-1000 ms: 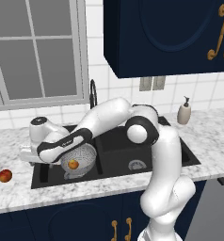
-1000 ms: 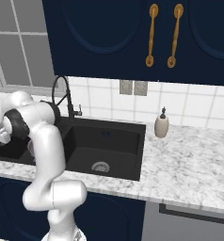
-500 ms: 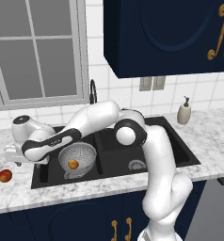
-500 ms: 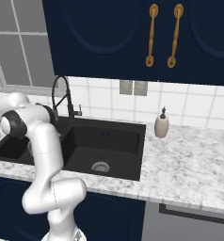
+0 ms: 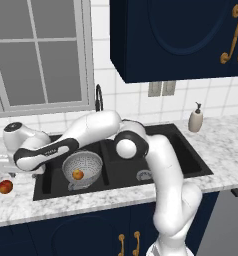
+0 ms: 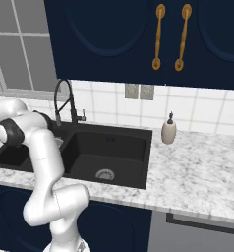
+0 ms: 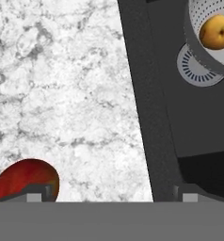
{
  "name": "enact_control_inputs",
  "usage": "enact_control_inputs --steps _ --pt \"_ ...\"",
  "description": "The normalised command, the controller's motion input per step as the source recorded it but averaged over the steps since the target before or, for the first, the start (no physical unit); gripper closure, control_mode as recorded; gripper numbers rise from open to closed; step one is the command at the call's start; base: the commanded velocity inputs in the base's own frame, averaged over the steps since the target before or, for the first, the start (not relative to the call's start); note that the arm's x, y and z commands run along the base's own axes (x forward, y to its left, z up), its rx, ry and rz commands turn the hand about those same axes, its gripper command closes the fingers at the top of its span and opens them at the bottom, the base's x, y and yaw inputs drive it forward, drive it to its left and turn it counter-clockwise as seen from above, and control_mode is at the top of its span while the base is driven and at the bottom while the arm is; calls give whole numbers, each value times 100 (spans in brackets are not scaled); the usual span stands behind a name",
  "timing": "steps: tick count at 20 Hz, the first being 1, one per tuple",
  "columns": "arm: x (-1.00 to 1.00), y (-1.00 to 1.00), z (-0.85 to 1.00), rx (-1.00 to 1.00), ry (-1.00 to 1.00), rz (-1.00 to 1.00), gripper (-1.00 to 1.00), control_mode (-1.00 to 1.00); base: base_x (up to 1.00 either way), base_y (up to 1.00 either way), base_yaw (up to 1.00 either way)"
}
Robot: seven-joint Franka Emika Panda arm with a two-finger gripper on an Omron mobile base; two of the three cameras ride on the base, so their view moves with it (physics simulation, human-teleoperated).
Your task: Put the colander in the sink, put the apple, peach, apple in the colander, and turn on the sink faucet and pour water over the colander.
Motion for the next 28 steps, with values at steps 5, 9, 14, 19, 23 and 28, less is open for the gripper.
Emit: enact_control_inputs --steps 5,9,14,19,23,28 --pt "0 21 0 0 2 3 -100 -100 0 0 0" --pt "0 33 -6 0 2 3 -100 -100 0 0 0" --pt "0 23 -1 0 0 7 -100 -100 0 0 0" --pt "-16 1 0 -1 0 22 -100 -100 0 0 0" --pt "-5 0 0 -2 -2 33 -100 -100 0 0 0" --pt "0 0 11 0 -9 30 -100 -100 0 0 0"
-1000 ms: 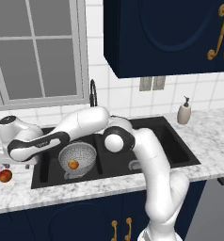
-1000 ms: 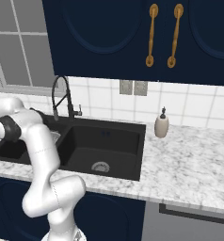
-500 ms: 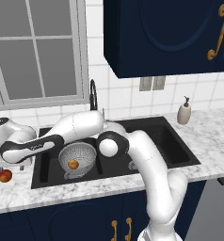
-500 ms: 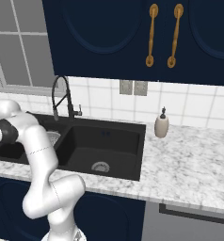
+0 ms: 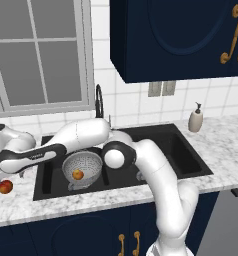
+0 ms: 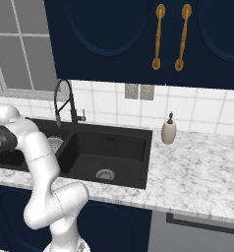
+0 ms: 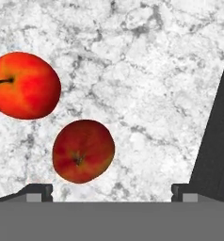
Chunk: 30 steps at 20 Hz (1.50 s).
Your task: Put the colander in the sink, put the apple, peach, apple in the colander, and turn on the sink faucet and pour water over the colander.
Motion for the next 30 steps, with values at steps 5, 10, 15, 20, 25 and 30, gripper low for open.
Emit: enact_control_inputs --steps 5,10,15,20,25,30 --pt "0 8 3 0 -2 28 -100 -100 0 0 0" --pt "1 16 -11 0 -4 19 -100 -100 0 0 0" --pt "15 4 -22 0 -5 4 -100 -100 0 0 0" --pt "22 0 -5 1 0 0 -100 -100 0 0 0" --pt "11 4 -15 0 6 1 -100 -100 0 0 0" --pt "-3 8 -10 0 10 5 -100 -100 0 0 0"
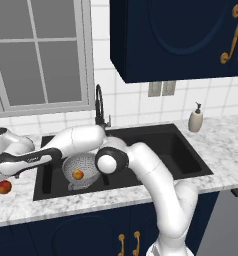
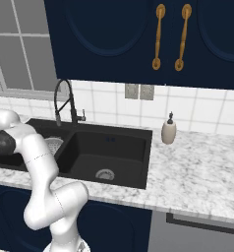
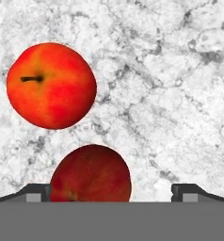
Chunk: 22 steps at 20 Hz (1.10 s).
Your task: Put the colander in the sink, put the apple, peach, apple in the colander, and turn on the sink faucet and pour water over the colander.
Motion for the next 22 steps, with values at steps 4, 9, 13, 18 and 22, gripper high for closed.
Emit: enact_control_inputs --steps 4,9,13,18,22 --pt "0 1 -12 0 1 3 -100 -100 0 0 0" --pt "-10 3 -15 0 0 4 -100 -100 0 0 0" --pt "-33 0 0 0 -2 4 -100 -100 0 0 0" --pt "-6 0 0 0 -3 1 -100 -100 0 0 0" --pt "1 0 -1 0 -4 0 -100 -100 0 0 0"
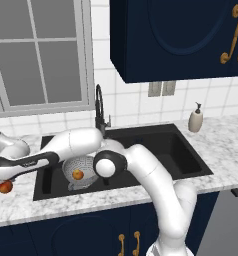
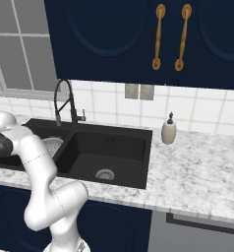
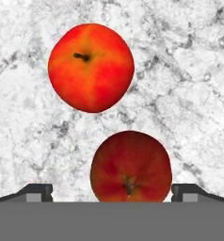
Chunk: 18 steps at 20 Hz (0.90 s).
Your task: Put the colander in the sink, put the apple, peach, apple in the colander, and turn on the sink faucet and pour water over the colander.
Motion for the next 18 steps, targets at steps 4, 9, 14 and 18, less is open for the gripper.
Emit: enact_control_inputs --steps 4,9,14,18 --pt "10 -3 -15 0 -2 0 -100 -100 0 0 0" --pt "20 -1 -26 0 0 0 -100 -100 0 0 0" --pt "11 0 -19 0 0 0 100 -100 0 0 0" --pt "1 -9 5 0 -1 0 100 -100 0 0 0"
